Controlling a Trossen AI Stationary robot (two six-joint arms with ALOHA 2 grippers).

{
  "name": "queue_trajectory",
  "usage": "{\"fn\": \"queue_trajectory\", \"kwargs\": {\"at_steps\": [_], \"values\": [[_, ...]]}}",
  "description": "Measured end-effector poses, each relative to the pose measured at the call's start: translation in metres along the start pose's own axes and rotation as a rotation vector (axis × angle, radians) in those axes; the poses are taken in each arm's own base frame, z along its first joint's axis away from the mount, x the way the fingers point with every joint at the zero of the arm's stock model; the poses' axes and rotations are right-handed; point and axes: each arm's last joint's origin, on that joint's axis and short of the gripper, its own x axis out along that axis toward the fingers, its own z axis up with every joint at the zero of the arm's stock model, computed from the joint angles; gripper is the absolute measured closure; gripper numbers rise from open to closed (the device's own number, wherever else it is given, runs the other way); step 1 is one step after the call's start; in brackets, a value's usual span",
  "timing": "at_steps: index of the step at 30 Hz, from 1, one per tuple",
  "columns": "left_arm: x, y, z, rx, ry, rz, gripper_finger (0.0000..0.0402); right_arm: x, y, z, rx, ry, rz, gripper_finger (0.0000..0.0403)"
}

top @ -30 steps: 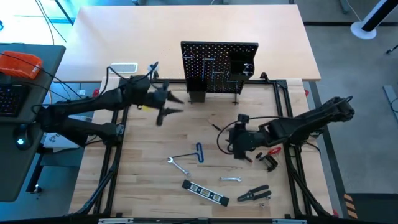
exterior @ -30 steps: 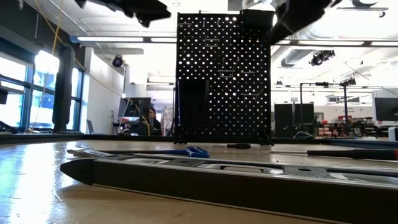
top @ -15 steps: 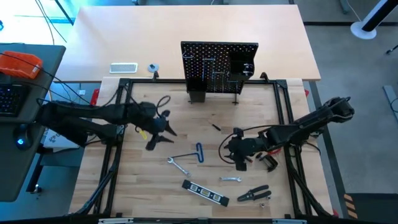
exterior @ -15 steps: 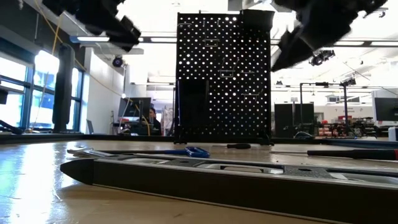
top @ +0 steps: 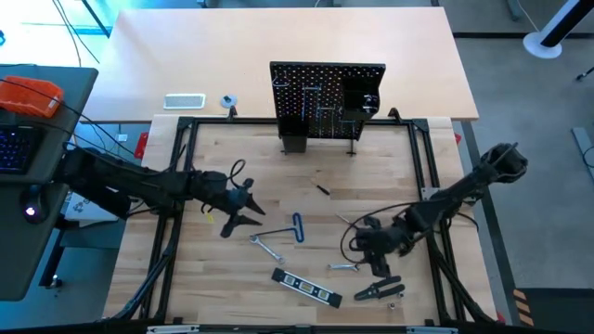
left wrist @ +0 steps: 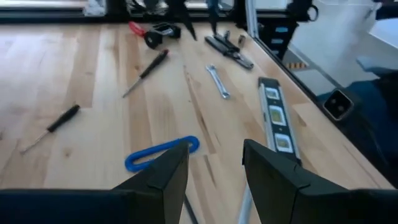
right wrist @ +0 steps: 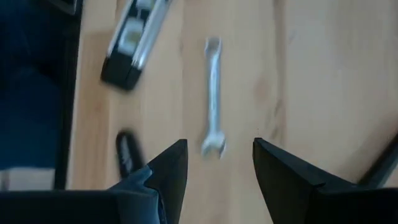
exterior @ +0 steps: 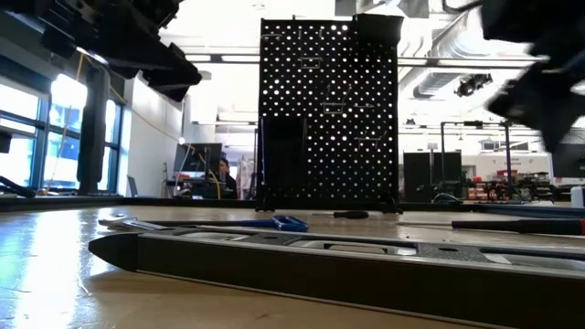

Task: Hang tools onto peg board
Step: Put the bolts on the pegboard

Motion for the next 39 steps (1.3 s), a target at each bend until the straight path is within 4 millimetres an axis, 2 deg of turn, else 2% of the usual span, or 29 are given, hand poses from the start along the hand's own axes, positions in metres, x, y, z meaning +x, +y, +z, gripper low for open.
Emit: {"fn": "queue_trajectory", "kwargs": {"at_steps": [6,13,19,24,27,32,39], "values": [[0.008,0.002,-0.004,0.004,0.008,0.007,0.0255,-0.001,0.013,-0.020,0.112,0.122,0.017,0.0226],[0.026,0.006,-0.013,0.031,0.041,0.006,0.0255,-0.003,0.034,-0.040,0.219,0.224,0.078,0.0231],[0.045,0.009,-0.020,0.048,0.022,0.005,0.0255,-0.014,0.054,-0.058,0.203,0.168,-0.012,0.0256],[0.056,0.011,-0.026,0.046,0.014,-0.004,0.0255,-0.032,0.075,-0.073,0.195,0.071,-0.081,0.0259],[0.060,0.012,-0.028,0.040,0.013,-0.005,0.0255,-0.036,0.082,-0.088,0.236,0.047,-0.090,0.0260],[0.060,0.012,-0.026,0.042,-0.006,-0.003,0.0255,-0.026,0.092,-0.108,0.279,0.066,-0.113,0.0260],[0.059,0.014,-0.023,0.047,-0.035,0.006,0.0255,-0.007,0.102,-0.121,0.300,0.091,-0.111,0.0261]]}}
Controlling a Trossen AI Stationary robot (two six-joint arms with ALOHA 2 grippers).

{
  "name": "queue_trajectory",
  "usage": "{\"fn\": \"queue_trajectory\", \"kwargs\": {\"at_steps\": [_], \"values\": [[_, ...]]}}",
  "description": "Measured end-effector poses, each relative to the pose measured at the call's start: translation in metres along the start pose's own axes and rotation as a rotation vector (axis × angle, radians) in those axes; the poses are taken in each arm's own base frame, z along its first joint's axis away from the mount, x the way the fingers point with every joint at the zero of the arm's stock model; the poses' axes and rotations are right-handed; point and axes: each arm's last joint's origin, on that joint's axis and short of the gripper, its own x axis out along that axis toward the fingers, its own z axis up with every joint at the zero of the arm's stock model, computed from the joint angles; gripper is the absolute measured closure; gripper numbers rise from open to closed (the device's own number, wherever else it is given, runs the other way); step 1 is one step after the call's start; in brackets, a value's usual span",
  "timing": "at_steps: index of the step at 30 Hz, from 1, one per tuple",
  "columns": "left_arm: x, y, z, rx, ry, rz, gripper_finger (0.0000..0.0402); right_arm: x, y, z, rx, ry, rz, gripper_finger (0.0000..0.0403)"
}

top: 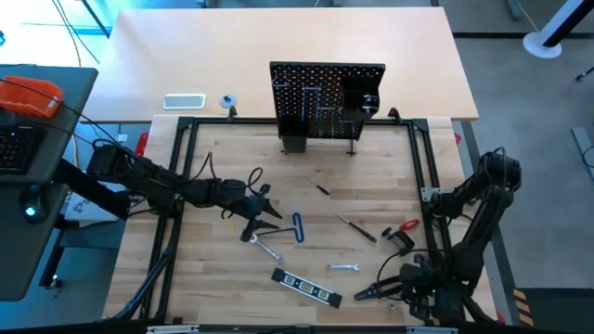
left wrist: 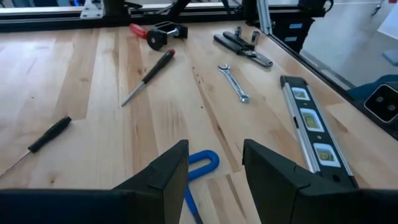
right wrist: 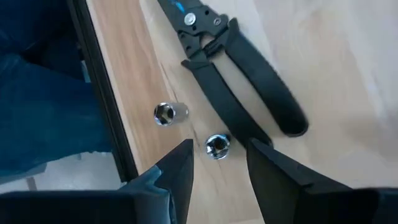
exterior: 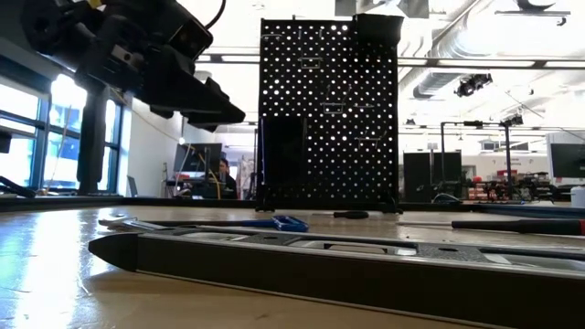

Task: Hang tools onto peg board
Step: Put the bolts on the pegboard

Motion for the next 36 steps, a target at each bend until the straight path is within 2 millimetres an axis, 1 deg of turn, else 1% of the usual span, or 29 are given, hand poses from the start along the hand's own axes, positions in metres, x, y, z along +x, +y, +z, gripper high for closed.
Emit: {"fn": "queue_trajectory", "kwargs": {"at_steps": [5,12,26,29,34,36], "values": [[-0.001,0.003,0.000,-0.013,0.000,0.012,0.0255,0.008,0.004,-0.004,0.007,0.015,0.014,0.0261],[-0.001,0.003,0.001,-0.006,-0.007,0.015,0.0255,0.019,0.002,-0.008,-0.005,0.041,-0.033,0.0261],[-0.001,0.005,0.001,0.007,-0.014,0.022,0.0255,0.035,0.000,-0.004,-0.003,0.048,-0.096,0.0264],[-0.001,0.005,0.001,0.007,-0.013,0.023,0.0255,0.036,0.000,-0.003,-0.001,0.055,-0.104,0.0286],[-0.001,0.005,0.001,0.007,-0.013,0.022,0.0255,0.036,0.000,-0.004,-0.003,0.076,-0.100,0.0352],[-0.001,0.005,0.001,0.007,-0.014,0.022,0.0255,0.034,0.002,-0.005,-0.017,0.083,-0.103,0.0352]]}}
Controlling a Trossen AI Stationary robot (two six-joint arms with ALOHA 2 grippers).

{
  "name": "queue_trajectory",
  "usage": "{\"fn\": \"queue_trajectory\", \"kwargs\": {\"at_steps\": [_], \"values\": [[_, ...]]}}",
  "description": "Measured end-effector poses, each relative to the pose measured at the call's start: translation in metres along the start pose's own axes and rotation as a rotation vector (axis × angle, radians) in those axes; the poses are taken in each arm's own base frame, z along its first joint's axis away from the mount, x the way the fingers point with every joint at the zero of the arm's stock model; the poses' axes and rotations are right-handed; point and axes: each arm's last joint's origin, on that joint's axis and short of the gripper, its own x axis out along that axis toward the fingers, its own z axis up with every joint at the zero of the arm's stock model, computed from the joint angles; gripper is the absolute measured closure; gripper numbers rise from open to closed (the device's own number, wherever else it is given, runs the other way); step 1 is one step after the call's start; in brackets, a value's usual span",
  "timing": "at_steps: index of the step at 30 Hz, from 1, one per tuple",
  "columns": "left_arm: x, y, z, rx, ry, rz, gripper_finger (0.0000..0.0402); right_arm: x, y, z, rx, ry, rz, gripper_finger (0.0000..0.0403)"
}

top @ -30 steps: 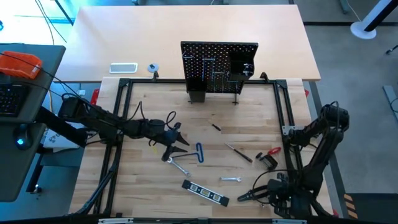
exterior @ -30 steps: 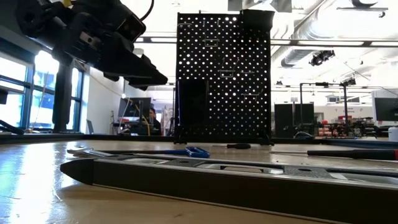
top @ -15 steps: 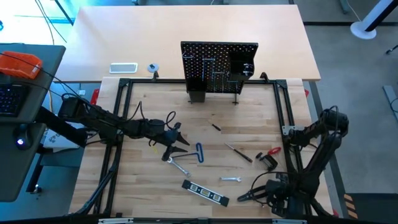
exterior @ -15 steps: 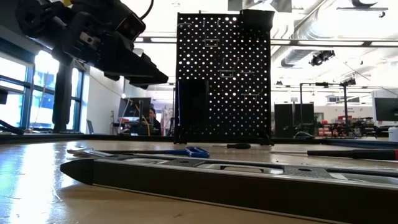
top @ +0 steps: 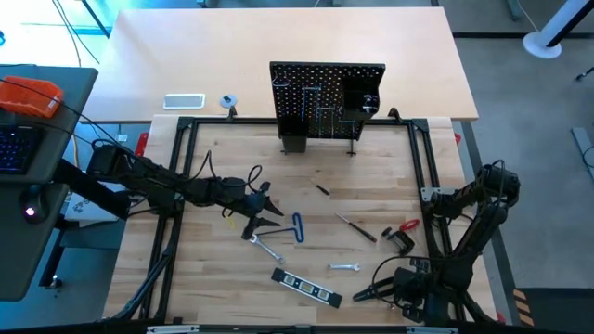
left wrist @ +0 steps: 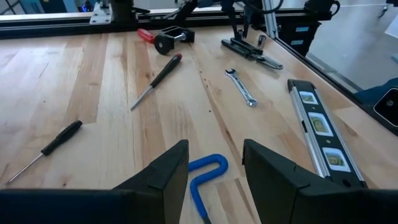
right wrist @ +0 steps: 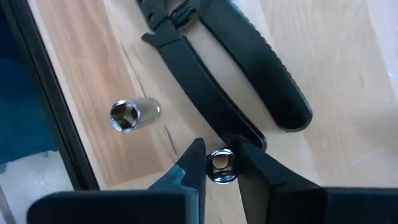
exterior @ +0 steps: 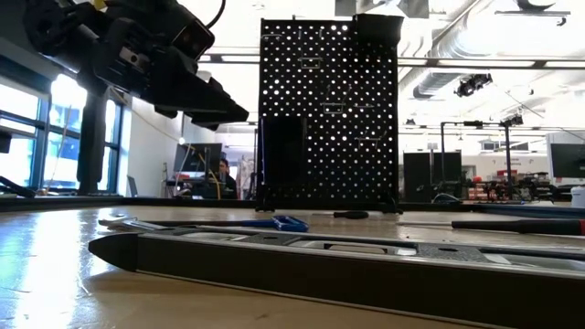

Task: Hang tools onto peg board
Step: Put the bolts on the pegboard

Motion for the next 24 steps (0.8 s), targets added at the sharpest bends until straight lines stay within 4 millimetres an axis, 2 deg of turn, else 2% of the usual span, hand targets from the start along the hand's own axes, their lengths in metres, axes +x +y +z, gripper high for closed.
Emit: {"fn": "queue_trajectory", "kwargs": {"at_steps": [8,14,19,24], "values": [[0.000,0.000,0.002,0.011,-0.018,0.000,0.0255,-0.015,0.006,0.002,-0.023,0.019,-0.083,0.0352],[0.000,0.000,0.006,0.019,-0.058,0.002,0.0255,-0.031,0.013,0.016,-0.044,-0.039,-0.143,0.0352],[-0.001,0.000,0.011,0.021,-0.112,0.004,0.0255,-0.047,0.018,0.044,-0.121,-0.162,-0.219,0.0352],[-0.002,0.001,0.021,-0.004,-0.219,0.002,0.0255,-0.062,0.020,0.085,-0.267,-0.335,-0.323,0.0352]]}}
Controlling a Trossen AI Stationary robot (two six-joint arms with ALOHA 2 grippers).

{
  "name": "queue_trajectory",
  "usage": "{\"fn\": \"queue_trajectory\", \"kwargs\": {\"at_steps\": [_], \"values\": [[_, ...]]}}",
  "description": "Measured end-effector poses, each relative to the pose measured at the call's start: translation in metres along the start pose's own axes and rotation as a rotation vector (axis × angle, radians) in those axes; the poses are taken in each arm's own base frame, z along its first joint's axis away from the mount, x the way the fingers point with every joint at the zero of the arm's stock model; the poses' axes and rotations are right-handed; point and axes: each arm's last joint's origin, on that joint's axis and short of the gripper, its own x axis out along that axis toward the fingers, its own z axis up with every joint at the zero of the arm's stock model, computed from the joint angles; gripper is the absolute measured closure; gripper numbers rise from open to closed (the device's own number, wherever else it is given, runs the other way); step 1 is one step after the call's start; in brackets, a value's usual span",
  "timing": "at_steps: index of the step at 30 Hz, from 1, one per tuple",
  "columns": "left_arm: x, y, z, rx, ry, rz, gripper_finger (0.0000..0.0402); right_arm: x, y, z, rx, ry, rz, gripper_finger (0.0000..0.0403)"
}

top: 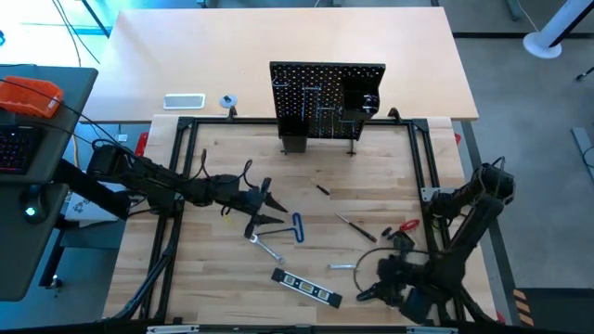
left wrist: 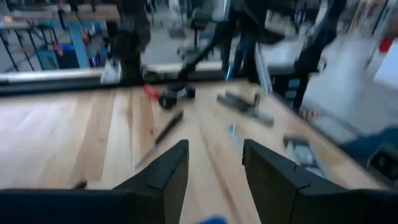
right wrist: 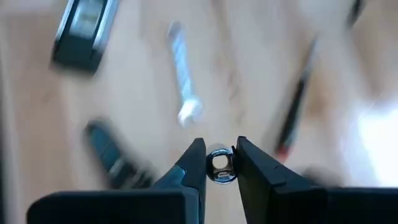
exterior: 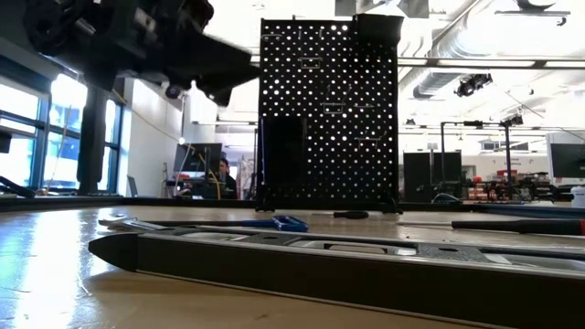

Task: Hang tools onto peg board
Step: Put the bolts on the pegboard

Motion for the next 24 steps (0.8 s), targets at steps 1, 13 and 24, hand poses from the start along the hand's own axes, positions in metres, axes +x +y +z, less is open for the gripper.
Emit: {"fn": "queue_trajectory", "kwargs": {"at_steps": [1,13,24], "values": [[0.000,0.001,0.003,-0.009,-0.027,-0.009,0.0255,0.001,-0.003,0.009,-0.033,-0.036,-0.024,0.0352],[0.011,0.020,0.034,-0.089,-0.173,-0.108,0.0255,0.019,-0.036,0.113,-0.430,-0.314,-0.245,0.0352],[0.029,0.069,0.013,-0.216,-0.237,-0.286,0.0255,0.025,-0.054,0.163,-0.639,-0.482,-0.201,0.0352]]}}
